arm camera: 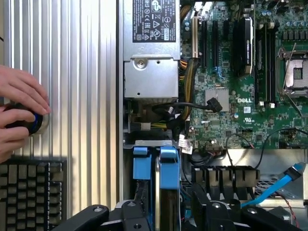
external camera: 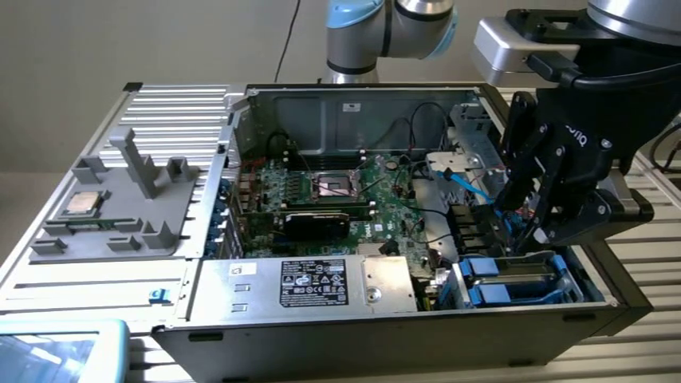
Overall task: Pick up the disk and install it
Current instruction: 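Insert the disk into the insertion slot, then insert the first disk wire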
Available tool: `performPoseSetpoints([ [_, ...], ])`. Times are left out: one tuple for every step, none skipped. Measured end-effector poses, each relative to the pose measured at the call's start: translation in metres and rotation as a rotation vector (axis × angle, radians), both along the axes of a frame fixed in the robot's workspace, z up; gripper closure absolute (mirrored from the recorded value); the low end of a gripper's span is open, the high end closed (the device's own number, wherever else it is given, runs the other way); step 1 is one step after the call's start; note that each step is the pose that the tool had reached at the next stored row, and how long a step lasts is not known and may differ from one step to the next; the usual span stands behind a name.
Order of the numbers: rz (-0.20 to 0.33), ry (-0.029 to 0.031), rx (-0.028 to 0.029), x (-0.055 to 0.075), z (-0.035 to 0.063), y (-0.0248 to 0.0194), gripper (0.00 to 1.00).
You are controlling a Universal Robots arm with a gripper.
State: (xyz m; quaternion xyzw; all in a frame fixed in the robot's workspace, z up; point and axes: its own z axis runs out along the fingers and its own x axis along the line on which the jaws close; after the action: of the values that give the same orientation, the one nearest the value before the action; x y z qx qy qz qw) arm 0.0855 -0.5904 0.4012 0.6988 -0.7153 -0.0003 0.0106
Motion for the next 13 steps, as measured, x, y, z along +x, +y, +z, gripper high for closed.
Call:
performPoseSetpoints([
  [0.000,0.0000,0.0000,0.0000,0.0000,0.0000,0.48],
  [0.000,0.0000,-0.0001,0.0000,0.0000,0.0000,0.48],
  [0.000,0.0001,-0.0001,0.0000,0.0000,0.0000,0.48],
  [0.000,0.0001,-0.0001,0.0000,0.0000,0.0000,0.48],
  [0.000,0.0001,0.0000,0.0000,0.0000,0.0000,0.48],
  [0.000,0.0001,0.0000,0.0000,0.0000,0.0000,0.48],
  [0.000,0.0001,0.0000,0.0000,0.0000,0.0000,0.48],
  [0.000,0.0001,0.0000,0.0000,0.0000,0.0000,0.48],
  [0.000,0.0001,-0.0001,0.0000,0.0000,0.0000,0.48],
  [0.000,0.0001,-0.0001,0.0000,0.0000,0.0000,0.48],
  [0.000,0.0001,0.0000,0.0000,0.0000,0.0000,0.48],
  [0.000,0.0001,0.0000,0.0000,0.0000,0.0000,0.48],
  [0.000,0.0001,0.0000,0.0000,0.0000,0.0000,0.48],
])
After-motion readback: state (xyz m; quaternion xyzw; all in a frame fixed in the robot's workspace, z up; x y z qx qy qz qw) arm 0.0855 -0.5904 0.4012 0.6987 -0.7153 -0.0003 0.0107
